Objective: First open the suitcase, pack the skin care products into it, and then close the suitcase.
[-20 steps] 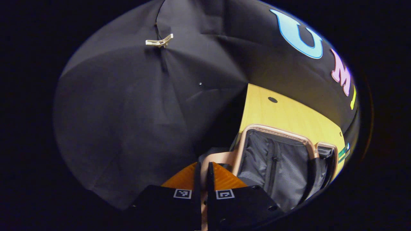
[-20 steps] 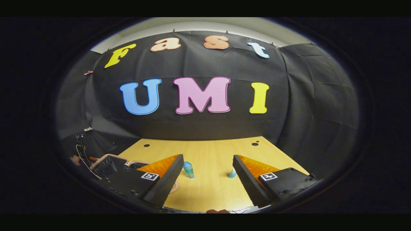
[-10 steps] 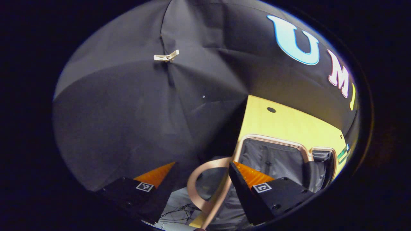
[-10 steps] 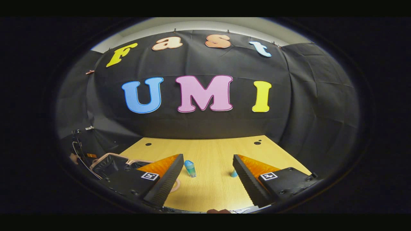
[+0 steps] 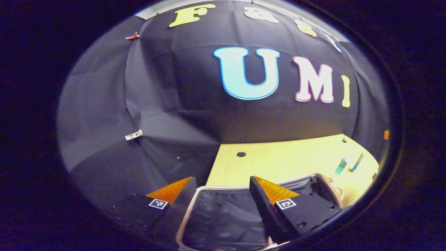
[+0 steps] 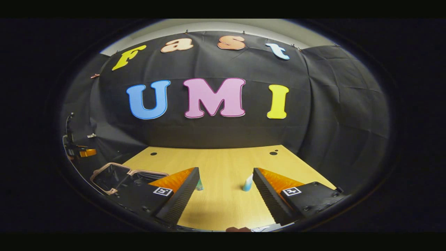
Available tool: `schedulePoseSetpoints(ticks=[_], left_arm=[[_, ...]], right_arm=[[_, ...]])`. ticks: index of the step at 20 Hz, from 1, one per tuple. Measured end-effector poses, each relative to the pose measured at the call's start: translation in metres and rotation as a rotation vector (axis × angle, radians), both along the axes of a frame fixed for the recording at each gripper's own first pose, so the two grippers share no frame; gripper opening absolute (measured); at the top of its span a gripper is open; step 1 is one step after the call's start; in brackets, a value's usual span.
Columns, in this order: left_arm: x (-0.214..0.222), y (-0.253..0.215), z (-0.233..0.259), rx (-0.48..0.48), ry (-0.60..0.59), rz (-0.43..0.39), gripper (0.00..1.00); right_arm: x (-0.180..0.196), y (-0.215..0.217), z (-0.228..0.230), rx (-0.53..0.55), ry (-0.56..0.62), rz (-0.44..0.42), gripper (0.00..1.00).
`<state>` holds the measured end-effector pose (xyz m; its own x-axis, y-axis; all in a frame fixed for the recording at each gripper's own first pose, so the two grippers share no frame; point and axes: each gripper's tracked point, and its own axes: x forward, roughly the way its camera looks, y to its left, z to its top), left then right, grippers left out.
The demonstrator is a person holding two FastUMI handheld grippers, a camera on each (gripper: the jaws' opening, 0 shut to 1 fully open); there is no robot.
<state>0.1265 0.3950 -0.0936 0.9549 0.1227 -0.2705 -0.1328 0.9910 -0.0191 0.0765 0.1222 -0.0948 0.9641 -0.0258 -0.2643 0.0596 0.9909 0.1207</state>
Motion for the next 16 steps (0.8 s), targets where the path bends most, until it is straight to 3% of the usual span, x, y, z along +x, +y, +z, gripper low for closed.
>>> schedulePoseSetpoints(ticks=[5,10,16], left_arm=[[0.026,-0.137,-0.003,-0.082,-0.011,-0.124,0.96],[0.045,-0.236,-0.011,-0.018,-0.024,-0.223,0.97],[0.076,-0.324,-0.055,-0.015,0.054,-0.246,0.96]], right_arm=[[0.01,-0.01,-0.022,-0.041,0.02,0.036,0.98],[0.026,-0.022,-0.056,-0.066,0.06,0.088,0.98],[0.059,-0.039,-0.093,-0.036,0.103,0.175,0.97]])
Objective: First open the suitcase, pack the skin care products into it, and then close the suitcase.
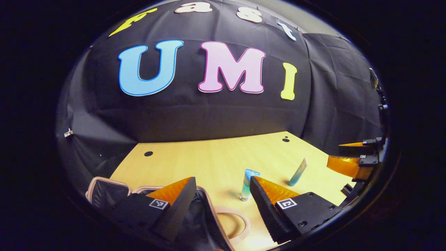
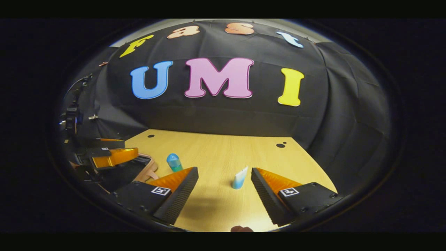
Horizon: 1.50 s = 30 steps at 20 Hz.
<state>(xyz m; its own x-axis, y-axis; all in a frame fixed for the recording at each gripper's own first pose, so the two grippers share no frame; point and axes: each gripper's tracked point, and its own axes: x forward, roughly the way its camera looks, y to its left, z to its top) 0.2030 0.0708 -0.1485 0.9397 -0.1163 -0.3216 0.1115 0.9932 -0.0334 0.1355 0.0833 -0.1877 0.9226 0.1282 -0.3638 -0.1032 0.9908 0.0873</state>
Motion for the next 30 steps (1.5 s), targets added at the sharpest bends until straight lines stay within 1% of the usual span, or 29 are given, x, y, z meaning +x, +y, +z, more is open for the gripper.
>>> schedulePoseSetpoints(ticks=[3,6,12,13,14,15,17,18,19,20,23,24,25,28,29,30], left_arm=[[0.02,-0.032,-0.029,-0.006,0.037,0.007,0.97],[0.038,-0.052,-0.055,0.017,0.076,0.009,0.97],[0.076,-0.071,-0.098,0.017,0.145,0.018,0.97],[0.082,-0.071,-0.105,0.019,0.159,0.021,0.97],[0.087,-0.07,-0.113,0.023,0.169,0.027,0.98],[0.089,-0.069,-0.121,0.022,0.186,0.026,0.97],[0.09,-0.076,-0.133,-0.006,0.223,0.002,0.98],[0.09,-0.077,-0.137,-0.015,0.234,-0.005,0.94],[0.09,-0.072,-0.134,-0.012,0.235,0.012,0.7],[0.105,-0.074,-0.144,-0.012,0.227,0.01,0.46],[0.095,-0.072,-0.139,0.012,0.236,0.005,0.43],[0.095,-0.073,-0.138,0.017,0.239,0.001,0.4],[0.095,-0.073,-0.139,0.019,0.24,-0.002,0.43],[0.096,-0.073,-0.138,0.017,0.241,-0.004,0.43],[0.095,-0.073,-0.139,0.015,0.242,-0.003,0.39],[0.095,-0.073,-0.139,0.016,0.242,-0.002,0.43]], right_arm=[[0.013,-0.013,-0.01,-0.012,0.012,0.052,0.97],[0.025,-0.03,-0.019,-0.039,0.022,0.088,0.97],[0.037,-0.045,-0.041,-0.036,0.062,0.108,0.97],[0.038,-0.046,-0.044,-0.037,0.071,0.113,0.93],[0.039,-0.047,-0.046,-0.038,0.073,0.116,0.93],[0.04,-0.048,-0.047,-0.041,0.073,0.115,0.97],[0.042,-0.051,-0.053,-0.046,0.084,0.114,0.97],[0.043,-0.053,-0.056,-0.046,0.09,0.111,0.93],[0.045,-0.053,-0.059,-0.041,0.095,0.107,0.97],[0.045,-0.054,-0.061,-0.037,0.101,0.102,0.97],[0.048,-0.052,-0.067,-0.031,0.115,0.095,0.97],[0.049,-0.05,-0.07,-0.026,0.121,0.097,0.97],[0.051,-0.046,-0.075,-0.018,0.128,0.101,0.97],[0.058,-0.032,-0.1,0.032,0.181,0.1,0.97],[0.063,-0.03,-0.113,0.043,0.207,0.092,0.98],[0.067,-0.029,-0.126,0.042,0.241,0.085,0.98]])
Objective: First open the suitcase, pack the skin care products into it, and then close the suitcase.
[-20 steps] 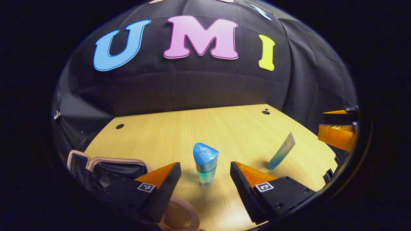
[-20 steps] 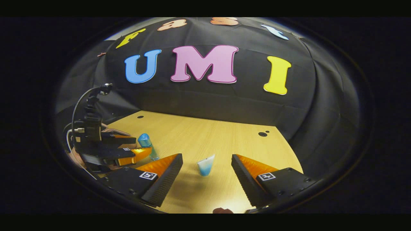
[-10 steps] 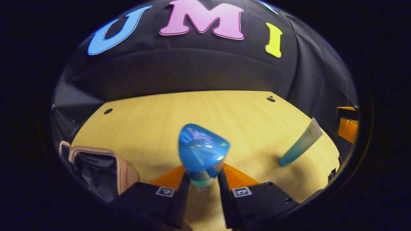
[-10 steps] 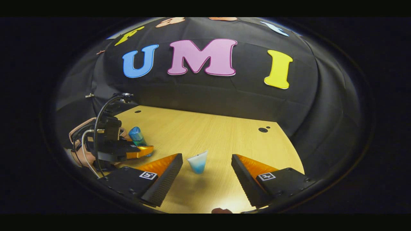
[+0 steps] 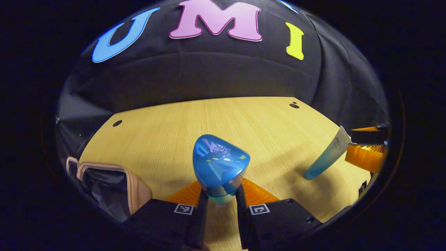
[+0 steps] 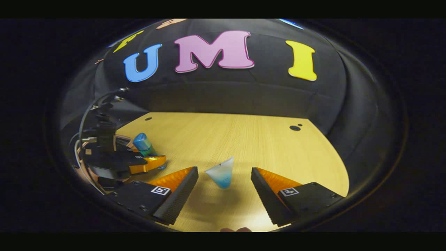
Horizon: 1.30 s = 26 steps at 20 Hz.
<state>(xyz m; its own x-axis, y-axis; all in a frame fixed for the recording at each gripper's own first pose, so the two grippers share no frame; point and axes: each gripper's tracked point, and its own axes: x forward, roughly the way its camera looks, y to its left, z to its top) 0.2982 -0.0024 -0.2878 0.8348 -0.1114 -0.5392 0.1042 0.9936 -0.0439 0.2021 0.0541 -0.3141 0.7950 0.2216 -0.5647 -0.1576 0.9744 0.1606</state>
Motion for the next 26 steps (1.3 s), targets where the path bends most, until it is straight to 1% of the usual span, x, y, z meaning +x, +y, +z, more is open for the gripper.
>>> schedulePoseSetpoints(ticks=[2,3,5,6,7,8,9,11,12,13,14,16,17,18,21,24,25,26], left_arm=[[-0.001,0.001,-0.001,0.004,0.004,-0.001,0.43],[-0.001,0.0,-0.001,0.002,0.004,0.001,0.46],[-0.001,0.0,-0.002,-0.001,0.008,0.004,0.46],[-0.001,0.0,-0.002,0.0,0.011,0.006,0.43],[-0.001,0.001,-0.002,0.0,0.009,0.008,0.47],[-0.002,0.001,-0.002,0.003,0.012,0.01,0.47],[-0.002,0.001,-0.003,0.007,0.014,0.01,0.43],[-0.002,0.001,-0.003,0.014,0.016,0.008,0.43],[-0.002,0.0,-0.003,0.015,0.017,0.009,0.44],[-0.002,0.001,-0.003,0.019,0.023,0.008,0.47],[-0.003,0.001,-0.002,0.026,0.044,0.01,0.47],[-0.012,-0.003,0.003,0.02,0.095,-0.004,0.39],[-0.017,-0.006,0.013,0.01,0.1,-0.014,0.42],[-0.022,-0.005,0.026,0.006,0.096,-0.024,0.42],[-0.046,0.015,0.065,-0.009,0.106,-0.034,0.42],[-0.081,0.049,0.101,-0.061,0.191,-0.025,0.42],[-0.093,0.064,0.11,-0.064,0.223,-0.02,0.42],[-0.106,0.082,0.115,-0.053,0.26,-0.005,0.39]], right_arm=[[0.007,0.003,-0.021,0.003,0.055,-0.014,0.98],[0.012,0.005,-0.03,0.007,0.072,-0.022,0.98],[0.016,0.008,-0.04,0.005,0.087,-0.029,0.97],[0.018,0.009,-0.045,-0.004,0.096,-0.025,0.97],[0.018,0.011,-0.05,-0.01,0.102,-0.014,0.97],[0.017,0.014,-0.054,-0.012,0.116,0.012,0.95],[0.017,0.005,-0.061,-0.062,0.123,0.005,0.77],[0.02,0.008,-0.059,-0.068,0.104,0.022,0.41],[0.019,0.008,-0.058,-0.068,0.105,0.03,0.41],[0.019,0.008,-0.058,-0.072,0.103,0.041,0.41],[0.018,0.008,-0.057,-0.075,0.103,0.05,0.41],[0.016,0.009,-0.045,-0.057,0.082,0.055,0.41],[0.012,0.009,-0.036,-0.052,0.068,0.064,0.41],[0.008,0.009,-0.026,-0.048,0.049,0.079,0.41],[-0.008,0.006,0.007,-0.062,-0.016,0.13,0.4],[-0.022,0.01,0.036,-0.044,-0.062,0.165,0.41],[-0.025,0.015,0.047,-0.029,-0.078,0.17,0.41],[-0.027,0.02,0.059,-0.016,-0.097,0.174,0.4]])
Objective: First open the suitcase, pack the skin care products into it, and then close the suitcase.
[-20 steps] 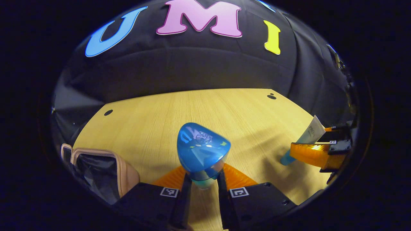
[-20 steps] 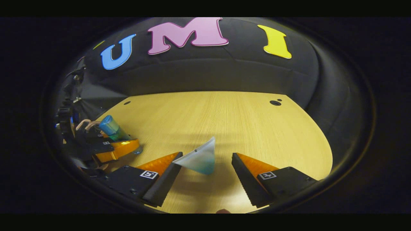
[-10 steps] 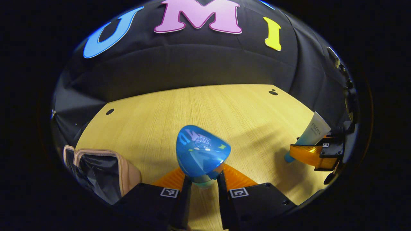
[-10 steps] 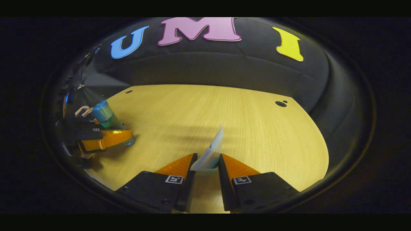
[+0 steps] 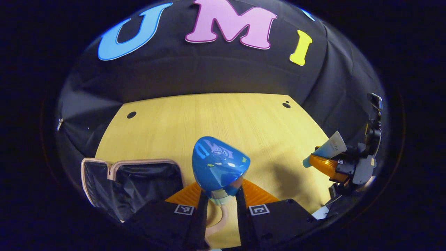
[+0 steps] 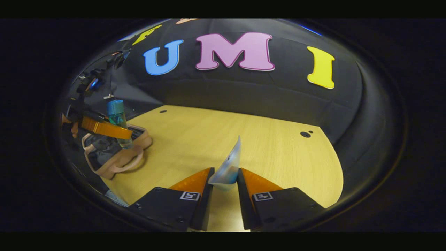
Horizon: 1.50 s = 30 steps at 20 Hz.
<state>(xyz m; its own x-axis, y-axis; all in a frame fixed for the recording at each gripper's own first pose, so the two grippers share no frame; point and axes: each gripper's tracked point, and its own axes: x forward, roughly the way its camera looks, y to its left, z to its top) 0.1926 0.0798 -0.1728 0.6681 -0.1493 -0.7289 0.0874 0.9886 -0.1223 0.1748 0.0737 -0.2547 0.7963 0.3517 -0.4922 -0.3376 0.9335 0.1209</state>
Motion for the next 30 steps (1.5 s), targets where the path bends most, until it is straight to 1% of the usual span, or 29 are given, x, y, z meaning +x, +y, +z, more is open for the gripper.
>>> schedulePoseSetpoints(ticks=[1,2,3,4,5,6,7,8,9,10,11,13,16,17,19,20,21,22,23,24,25,26,28,29,30], left_arm=[[-0.018,0.022,0.0,0.019,0.053,0.012,0.39],[-0.031,0.043,-0.004,0.036,0.103,0.023,0.42],[-0.036,0.061,-0.012,0.051,0.152,0.029,0.42],[-0.048,0.079,-0.026,0.07,0.243,0.043,0.42],[-0.058,0.094,-0.041,0.087,0.318,0.054,0.39],[-0.068,0.108,-0.057,0.096,0.388,0.061,0.42],[-0.083,0.126,-0.082,0.106,0.477,0.064,0.43],[-0.094,0.142,-0.101,0.119,0.548,0.086,0.43],[-0.105,0.154,-0.12,0.148,0.612,0.09,0.39],[-0.111,0.164,-0.136,0.173,0.656,0.085,0.43],[-0.115,0.169,-0.149,0.184,0.689,0.09,0.42],[-0.122,0.176,-0.165,0.164,0.747,0.111,0.43],[-0.128,0.183,-0.184,0.134,0.782,0.141,0.42],[-0.129,0.183,-0.185,0.127,0.774,0.148,0.47],[-0.122,0.181,-0.179,0.122,0.721,0.123,0.51],[-0.122,0.177,-0.175,0.104,0.7,0.112,0.5],[-0.122,0.172,-0.169,0.086,0.676,0.106,0.66],[-0.12,0.17,-0.161,0.075,0.632,0.095,0.73],[-0.117,0.17,-0.149,0.067,0.576,0.084,0.87],[-0.111,0.17,-0.135,0.059,0.491,0.076,0.93],[-0.102,0.172,-0.114,0.049,0.379,0.065,0.99],[-0.094,0.173,-0.094,0.038,0.266,0.051,0.99],[-0.09,0.184,-0.046,0.006,0.09,0.051,0.99],[-0.095,0.194,-0.027,-0.022,0.026,0.056,0.99],[-0.104,0.207,-0.015,-0.041,-0.014,0.07,0.99]], right_arm=[[-0.003,0.007,0.011,0.015,-0.016,0.007,0.4],[-0.006,0.014,0.021,0.033,-0.034,0.012,0.4],[-0.007,0.023,0.03,0.054,-0.045,0.018,0.41],[-0.011,0.033,0.038,0.077,-0.052,0.025,0.4],[-0.014,0.043,0.045,0.097,-0.061,0.033,0.4],[-0.016,0.05,0.053,0.114,-0.077,0.038,0.41],[-0.019,0.057,0.059,0.12,-0.09,0.043,0.41],[-0.022,0.061,0.063,0.119,-0.099,0.042,0.4],[-0.025,0.064,0.067,0.116,-0.106,0.04,0.4],[-0.028,0.068,0.07,0.114,-0.112,0.039,0.4],[-0.032,0.071,0.072,0.106,-0.116,0.034,0.4],[-0.042,0.073,0.074,0.086,-0.113,0.017,0.4],[-0.053,0.08,0.074,0.074,-0.096,-0.02,0.4],[-0.055,0.082,0.074,0.066,-0.095,-0.033,0.4],[-0.059,0.096,0.074,0.066,-0.085,-0.041,0.4],[-0.06,0.105,0.074,0.069,-0.076,-0.036,0.4],[-0.061,0.117,0.075,0.071,-0.072,-0.026,0.4],[-0.063,0.131,0.078,0.073,-0.066,-0.006,0.4],[-0.063,0.145,0.081,0.074,-0.061,0.019,0.4],[-0.064,0.161,0.08,0.08,-0.046,0.055,0.4],[-0.067,0.182,0.077,0.103,-0.006,0.094,0.4],[-0.072,0.204,0.075,0.148,0.045,0.13,0.4],[-0.078,0.251,0.059,0.223,0.193,0.196,0.4],[-0.082,0.275,0.051,0.243,0.271,0.22,0.4],[-0.087,0.292,0.041,0.239,0.338,0.227,0.4]])
